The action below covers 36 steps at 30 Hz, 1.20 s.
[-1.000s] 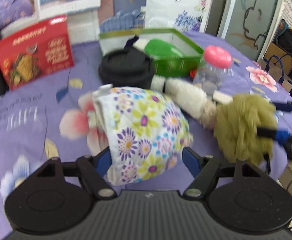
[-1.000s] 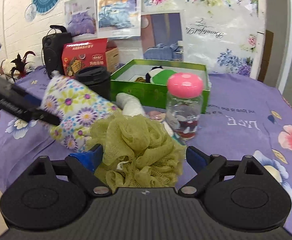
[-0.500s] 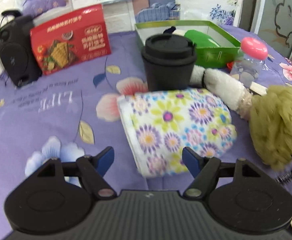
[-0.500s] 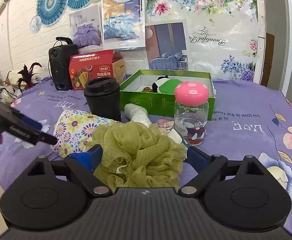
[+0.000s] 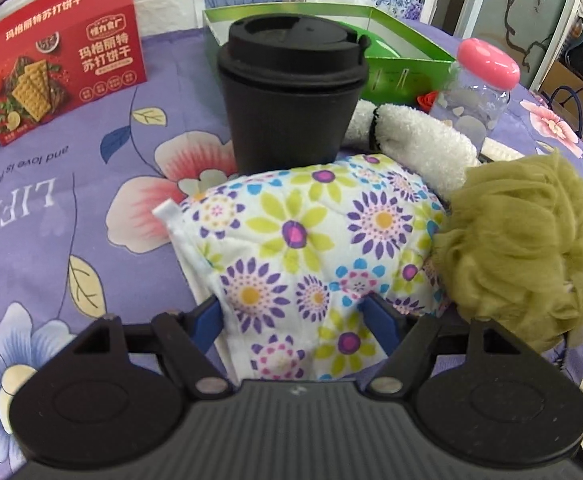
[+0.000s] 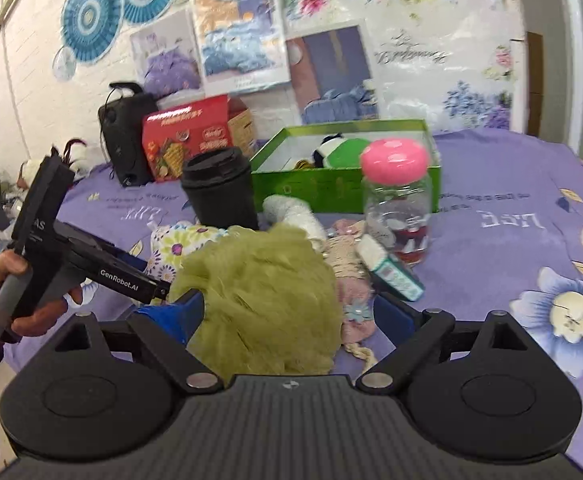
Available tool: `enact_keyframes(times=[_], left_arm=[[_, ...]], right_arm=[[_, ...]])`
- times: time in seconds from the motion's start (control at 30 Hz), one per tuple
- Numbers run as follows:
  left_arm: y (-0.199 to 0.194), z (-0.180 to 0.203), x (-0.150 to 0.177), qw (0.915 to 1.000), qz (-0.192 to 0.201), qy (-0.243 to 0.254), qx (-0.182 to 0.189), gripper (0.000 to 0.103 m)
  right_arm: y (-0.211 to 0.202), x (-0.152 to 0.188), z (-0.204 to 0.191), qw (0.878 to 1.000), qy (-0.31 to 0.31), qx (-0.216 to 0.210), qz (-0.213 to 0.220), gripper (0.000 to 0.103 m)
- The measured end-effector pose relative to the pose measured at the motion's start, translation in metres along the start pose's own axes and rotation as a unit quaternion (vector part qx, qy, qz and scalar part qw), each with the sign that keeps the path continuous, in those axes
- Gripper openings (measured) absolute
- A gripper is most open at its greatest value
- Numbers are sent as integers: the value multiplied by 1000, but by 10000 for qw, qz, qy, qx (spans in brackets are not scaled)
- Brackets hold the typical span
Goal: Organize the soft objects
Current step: 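Close the left gripper on the floral pouch edge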
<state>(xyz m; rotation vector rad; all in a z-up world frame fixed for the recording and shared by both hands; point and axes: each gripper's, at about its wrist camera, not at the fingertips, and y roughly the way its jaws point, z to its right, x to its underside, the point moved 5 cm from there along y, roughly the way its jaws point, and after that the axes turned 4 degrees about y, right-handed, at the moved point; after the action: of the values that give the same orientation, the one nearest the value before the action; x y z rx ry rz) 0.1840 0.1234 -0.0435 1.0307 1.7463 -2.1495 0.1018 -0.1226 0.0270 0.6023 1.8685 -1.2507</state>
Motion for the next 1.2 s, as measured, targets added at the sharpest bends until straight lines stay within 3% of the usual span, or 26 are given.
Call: enact_keyframes(times=[0.1, 0.33, 0.57, 0.7, 0.73, 0.8, 0.87, 0.93, 1.03, 1.1, 1.2], left_arm=[[-2, -4, 2, 9999, 17, -76, 66, 75], [4, -1, -3, 9999, 6, -41, 103, 75], [10, 3, -8, 10000, -31, 5, 32, 75], [11, 3, -9, 9999, -100, -99, -14, 75], [11, 4, -10, 9999, -130, -96, -60, 72], [8, 6, -10, 9998, -115, -176, -33, 57], [2, 5, -11, 9995, -84, -307, 26, 28], [-4, 4, -9, 9988, -103, -449, 159, 11], [-15, 6, -8, 9987, 2, -508, -28, 9], [-24, 8, -9, 9986, 111, -505, -125, 7], [-42, 8, -11, 9972, 254, -682, -141, 7]], right_arm=[[17, -3, -14, 9995, -37, -305, -71, 79], [44, 10, -29, 9958, -853, 263, -221, 82], [67, 25, -9, 9975, 93, 8, -702, 87], [74, 31, -8, 9944, 130, -129, -1038, 89], [75, 35, -12, 9944, -92, -63, -1051, 89], [77, 39, -26, 9900, -732, 280, -1171, 89], [73, 38, -33, 9897, -898, 451, -1024, 85], [60, 32, -34, 9931, -997, 250, -564, 80], [55, 31, -28, 9935, -1004, 121, -516, 52], [49, 28, -22, 9958, -776, -26, -487, 47], [29, 18, -21, 9978, -640, -118, -117, 44]])
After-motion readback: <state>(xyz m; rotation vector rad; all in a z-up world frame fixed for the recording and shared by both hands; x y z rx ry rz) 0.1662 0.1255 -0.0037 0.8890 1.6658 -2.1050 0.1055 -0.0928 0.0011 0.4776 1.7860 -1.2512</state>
